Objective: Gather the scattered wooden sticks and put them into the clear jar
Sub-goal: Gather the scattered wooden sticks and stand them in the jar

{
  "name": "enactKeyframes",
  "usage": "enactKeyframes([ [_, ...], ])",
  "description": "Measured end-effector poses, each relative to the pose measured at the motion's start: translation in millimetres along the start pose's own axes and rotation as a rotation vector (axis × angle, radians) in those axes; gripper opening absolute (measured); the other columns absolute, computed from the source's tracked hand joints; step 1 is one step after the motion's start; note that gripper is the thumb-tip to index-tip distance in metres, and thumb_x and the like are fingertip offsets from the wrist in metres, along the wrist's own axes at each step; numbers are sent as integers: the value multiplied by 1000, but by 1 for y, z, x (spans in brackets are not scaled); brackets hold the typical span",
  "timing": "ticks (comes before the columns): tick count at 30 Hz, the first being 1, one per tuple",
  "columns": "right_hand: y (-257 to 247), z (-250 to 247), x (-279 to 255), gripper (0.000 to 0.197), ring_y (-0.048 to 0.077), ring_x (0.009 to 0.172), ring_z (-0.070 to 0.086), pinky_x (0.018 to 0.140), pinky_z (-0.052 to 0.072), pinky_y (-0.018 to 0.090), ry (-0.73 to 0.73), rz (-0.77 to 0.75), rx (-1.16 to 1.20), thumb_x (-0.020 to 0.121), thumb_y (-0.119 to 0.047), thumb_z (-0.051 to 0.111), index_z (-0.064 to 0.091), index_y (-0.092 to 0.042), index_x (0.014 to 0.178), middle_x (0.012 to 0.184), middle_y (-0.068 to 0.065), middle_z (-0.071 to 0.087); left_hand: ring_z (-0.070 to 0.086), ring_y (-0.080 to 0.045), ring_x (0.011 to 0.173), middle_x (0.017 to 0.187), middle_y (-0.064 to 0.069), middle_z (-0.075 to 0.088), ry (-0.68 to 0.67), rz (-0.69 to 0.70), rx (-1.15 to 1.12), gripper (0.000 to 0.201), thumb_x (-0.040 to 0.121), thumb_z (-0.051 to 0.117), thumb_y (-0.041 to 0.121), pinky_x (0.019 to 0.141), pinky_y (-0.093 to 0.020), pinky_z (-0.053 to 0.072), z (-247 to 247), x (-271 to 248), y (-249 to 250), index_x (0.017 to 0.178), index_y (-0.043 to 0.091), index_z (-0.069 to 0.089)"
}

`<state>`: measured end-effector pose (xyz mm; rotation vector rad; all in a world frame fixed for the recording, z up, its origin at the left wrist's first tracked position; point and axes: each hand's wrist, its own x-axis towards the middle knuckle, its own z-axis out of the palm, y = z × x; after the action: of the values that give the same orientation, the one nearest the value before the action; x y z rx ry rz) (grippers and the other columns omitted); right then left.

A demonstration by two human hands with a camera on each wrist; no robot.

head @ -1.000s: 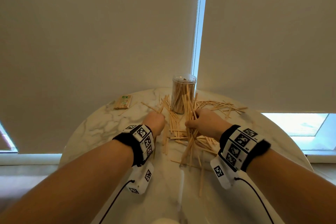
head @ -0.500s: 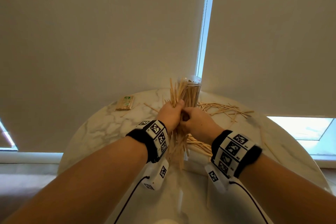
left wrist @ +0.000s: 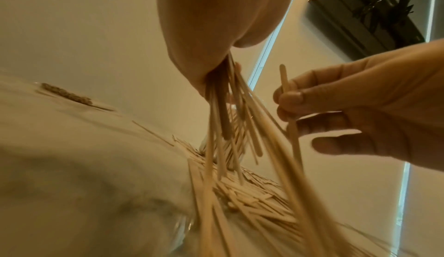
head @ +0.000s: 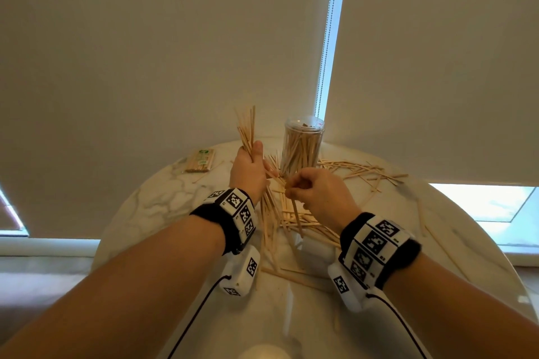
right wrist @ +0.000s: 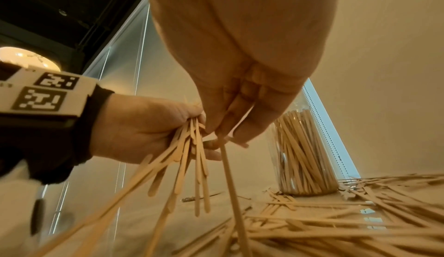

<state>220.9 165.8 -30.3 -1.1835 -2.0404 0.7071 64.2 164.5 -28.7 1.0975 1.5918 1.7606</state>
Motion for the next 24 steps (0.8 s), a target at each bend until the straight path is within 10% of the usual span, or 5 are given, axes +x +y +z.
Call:
enactKeyframes([
  [6,-8,5,6,16,1,69,69,63,58,17,-56,21,39,94,-16,67,65,-19,110,84,-5,71,48,-12,45,58,8,45,-44,74,-119,27,101,45,46,62,-43,52,7,-4,1,99,19,48],
  [10,-18,6,7,4,7,73,70,74,62,32,56,-51,55,94,-19,67,70,-19,97,83,-6,71,50,-16,56,66,5,51,-59,104,-88,37,90,46,62,66,-42,48,14,-5,5,95,25,49],
  [16,-36,-11,15,11,-1,62,66,53,50,9,283,-68,228,89,-14,71,62,-17,95,79,-2,69,66,-18,74,85,0,67,-109,183,119,40,101,35,54,73,-44,58,26,-15,5,107,19,54],
  [19,-38,-12,14,3,6,73,71,66,59,20,210,-71,210,92,-18,68,69,-20,94,82,-5,73,66,-22,73,83,-2,68,-69,200,154,41,100,33,57,73,-48,58,28,-16,7,105,21,52],
  [24,-35,-9,-7,50,8,108,55,92,51,26,135,-149,-41,92,-34,61,51,-21,139,127,-6,54,56,-22,67,76,1,57,17,174,49,40,98,35,59,72,-49,53,18,-4,23,100,22,49],
])
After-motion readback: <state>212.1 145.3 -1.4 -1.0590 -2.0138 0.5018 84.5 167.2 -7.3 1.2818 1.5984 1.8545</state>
